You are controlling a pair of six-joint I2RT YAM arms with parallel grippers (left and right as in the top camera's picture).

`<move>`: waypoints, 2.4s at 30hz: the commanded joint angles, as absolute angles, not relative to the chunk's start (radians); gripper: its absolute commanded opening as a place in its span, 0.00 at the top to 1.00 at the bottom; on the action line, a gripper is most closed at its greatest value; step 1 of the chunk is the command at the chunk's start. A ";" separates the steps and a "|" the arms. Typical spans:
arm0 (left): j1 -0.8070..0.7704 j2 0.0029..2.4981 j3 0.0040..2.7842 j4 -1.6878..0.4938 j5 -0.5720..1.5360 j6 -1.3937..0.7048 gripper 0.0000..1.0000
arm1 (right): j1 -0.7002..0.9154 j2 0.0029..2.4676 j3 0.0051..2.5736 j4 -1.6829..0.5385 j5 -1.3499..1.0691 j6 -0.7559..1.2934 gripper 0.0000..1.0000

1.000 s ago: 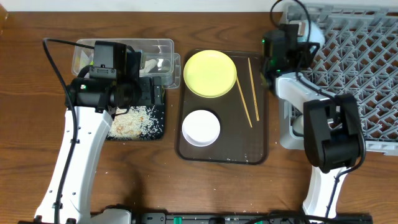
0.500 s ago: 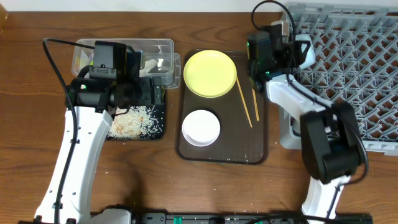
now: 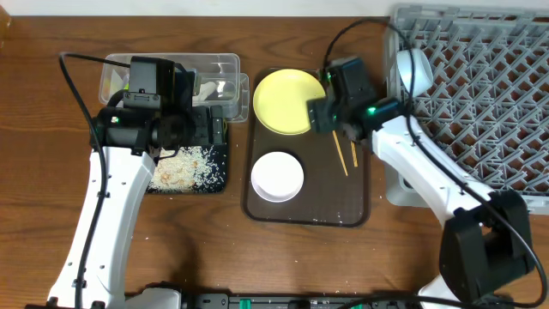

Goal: Sort waste into correct bins and load items into the dishwasher rack
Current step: 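Reach the right gripper to the pink bowl and grasp its rim, then carry the pink bowl with the right gripper into the rack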

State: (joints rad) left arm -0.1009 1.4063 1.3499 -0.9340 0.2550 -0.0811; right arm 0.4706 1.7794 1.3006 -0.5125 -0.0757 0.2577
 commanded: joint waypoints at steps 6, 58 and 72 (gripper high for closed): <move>-0.101 1.412 1.362 -0.934 0.249 -0.079 0.09 | 0.574 1.852 1.180 -0.528 -0.282 0.451 0.43; -0.101 1.412 1.362 -0.935 0.249 -0.079 0.09 | 0.297 1.728 1.271 -0.706 1.563 0.396 0.99; -0.101 1.412 1.362 -0.934 0.249 -0.079 0.09 | 0.290 1.851 1.266 -0.726 1.411 0.395 0.99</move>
State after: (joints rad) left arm -0.1009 1.4063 1.3499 -0.9344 0.2550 -0.0811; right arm 0.2920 1.8484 1.2713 -0.7181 1.4647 0.3965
